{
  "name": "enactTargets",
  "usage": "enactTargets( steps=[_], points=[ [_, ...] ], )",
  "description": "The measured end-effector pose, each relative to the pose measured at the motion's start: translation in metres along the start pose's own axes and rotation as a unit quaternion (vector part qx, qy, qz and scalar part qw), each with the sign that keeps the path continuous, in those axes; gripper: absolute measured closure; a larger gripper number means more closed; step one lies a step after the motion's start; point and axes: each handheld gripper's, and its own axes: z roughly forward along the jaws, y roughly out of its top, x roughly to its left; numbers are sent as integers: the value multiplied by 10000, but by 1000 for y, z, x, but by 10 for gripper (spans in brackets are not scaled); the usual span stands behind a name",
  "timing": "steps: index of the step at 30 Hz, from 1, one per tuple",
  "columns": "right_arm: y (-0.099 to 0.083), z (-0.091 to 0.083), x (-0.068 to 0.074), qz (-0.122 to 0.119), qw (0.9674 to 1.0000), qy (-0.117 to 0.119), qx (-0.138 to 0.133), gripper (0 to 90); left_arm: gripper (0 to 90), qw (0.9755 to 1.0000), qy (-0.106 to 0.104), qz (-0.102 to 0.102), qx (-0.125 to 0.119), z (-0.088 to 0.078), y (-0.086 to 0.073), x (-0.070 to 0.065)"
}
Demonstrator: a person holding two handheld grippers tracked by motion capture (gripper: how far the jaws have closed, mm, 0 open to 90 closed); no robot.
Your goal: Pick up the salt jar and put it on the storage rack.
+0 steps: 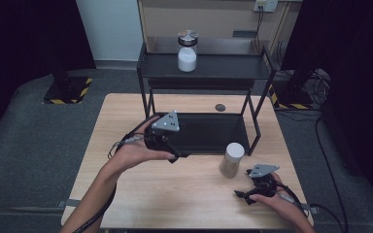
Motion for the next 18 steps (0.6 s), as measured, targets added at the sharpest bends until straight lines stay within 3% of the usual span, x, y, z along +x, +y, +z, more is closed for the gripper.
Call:
enactTargets(
  steps=[9, 18],
  points=[
    [0, 0, 0, 1, 10000, -4, 1, 15, 60, 9988, -328, -266, 267, 39, -55, -23],
    [0, 0, 0, 5, 10000, -8, 0, 14, 61, 9954, -306, -816, 408, 64, -111, -32]
  ],
)
